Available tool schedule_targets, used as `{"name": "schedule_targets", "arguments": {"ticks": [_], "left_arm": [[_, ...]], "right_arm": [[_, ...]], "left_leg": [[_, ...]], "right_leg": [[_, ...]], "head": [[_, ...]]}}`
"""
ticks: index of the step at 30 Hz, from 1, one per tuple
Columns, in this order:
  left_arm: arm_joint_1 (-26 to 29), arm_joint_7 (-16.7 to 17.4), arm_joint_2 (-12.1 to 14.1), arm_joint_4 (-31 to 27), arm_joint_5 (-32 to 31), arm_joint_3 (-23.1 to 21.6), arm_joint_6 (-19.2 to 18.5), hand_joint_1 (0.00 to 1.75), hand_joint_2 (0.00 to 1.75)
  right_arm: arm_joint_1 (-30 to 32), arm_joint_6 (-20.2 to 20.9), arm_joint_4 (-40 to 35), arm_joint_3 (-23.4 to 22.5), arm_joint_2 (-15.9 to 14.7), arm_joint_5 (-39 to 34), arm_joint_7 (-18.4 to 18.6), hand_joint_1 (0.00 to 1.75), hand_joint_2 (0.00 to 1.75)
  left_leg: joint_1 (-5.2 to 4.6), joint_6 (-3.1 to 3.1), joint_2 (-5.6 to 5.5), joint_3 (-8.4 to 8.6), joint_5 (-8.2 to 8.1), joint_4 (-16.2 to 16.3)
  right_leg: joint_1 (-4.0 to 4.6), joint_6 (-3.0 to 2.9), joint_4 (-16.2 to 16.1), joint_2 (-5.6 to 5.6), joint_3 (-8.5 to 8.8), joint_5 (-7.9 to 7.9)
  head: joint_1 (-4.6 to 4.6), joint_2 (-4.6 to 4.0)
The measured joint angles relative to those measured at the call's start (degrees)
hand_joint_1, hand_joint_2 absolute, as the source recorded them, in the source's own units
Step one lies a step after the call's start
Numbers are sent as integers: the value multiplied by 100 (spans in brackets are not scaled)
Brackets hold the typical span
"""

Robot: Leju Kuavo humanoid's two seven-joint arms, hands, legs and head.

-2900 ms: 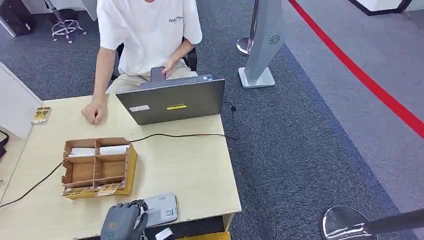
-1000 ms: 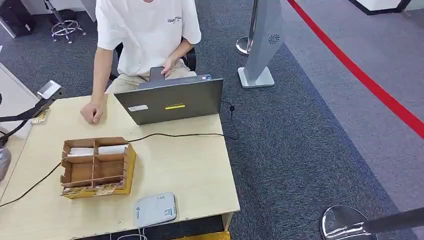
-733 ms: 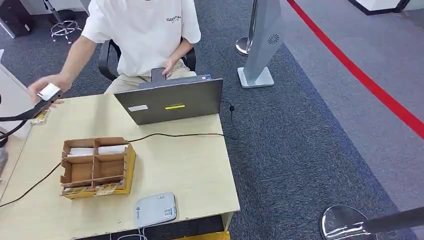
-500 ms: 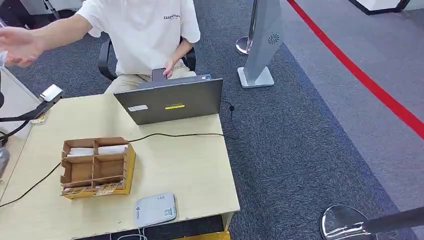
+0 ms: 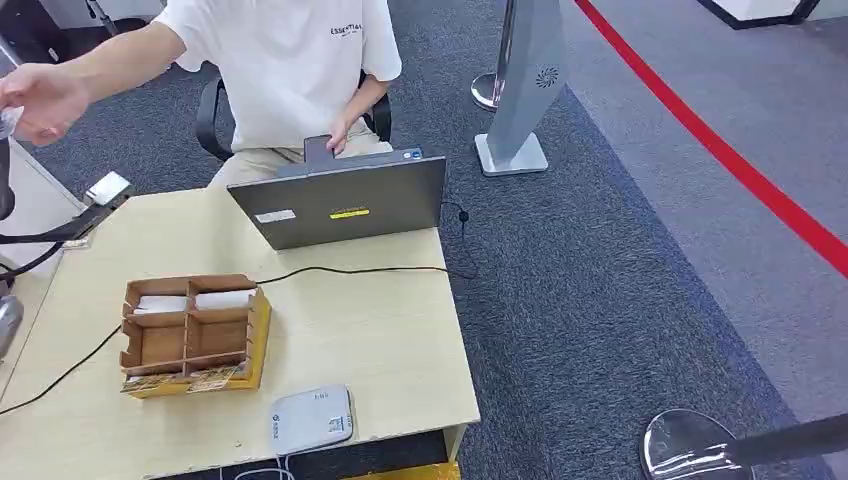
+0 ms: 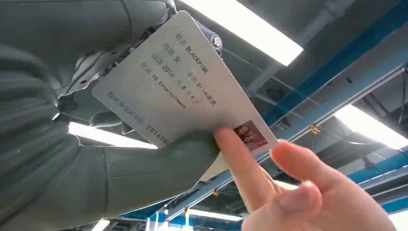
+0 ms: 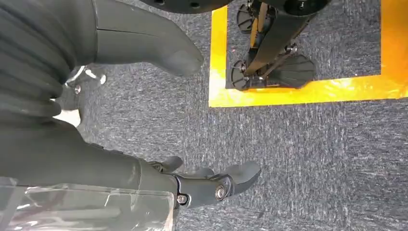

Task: Pass the card to the sensor for recognition and then transmit it.

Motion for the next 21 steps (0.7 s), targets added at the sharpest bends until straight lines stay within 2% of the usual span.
{"name": "schedule_targets", "arguments": {"ticks": [11,12,13,14,17,21], "left_arm": [[62,-85,2,35,0,4,-4,175,175],[76,-90,0,37,0,7,-4,17,175],[92,-114,-2,39,0,15,-4,3,175],[103,-114,-9,46,0,22,-7,0,175],[131,-98,-13,57,0,55,-2,0,175],[211,-258,-59,61,0,181,22,0,175]], "right_arm": [[-1,0,0,0,0,-4,-4,0,175],[0,0,0,0,0,-4,-11,0,175],[0,0,0,0,0,-7,-11,0,175],[0,0,0,0,0,-9,-13,0,175],[-1,0,0,0,0,-37,-20,0,175],[-1,0,0,0,0,-85,-20,0,175]], "left_leg": [[0,2,0,-3,-1,0],[0,2,0,-3,-1,0],[0,2,0,-3,-1,0],[0,2,0,-3,-1,0],[0,2,0,-3,-1,0],[0,2,-1,-2,-1,0]], "right_leg": [[0,0,0,0,-3,0],[0,0,0,0,-3,0],[0,0,0,0,-3,0],[0,0,0,0,-3,0],[0,0,0,0,-3,0],[0,0,0,0,-3,0]], "head": [[0,0],[0,0],[2,0],[0,0],[2,0],[2,0]]}}
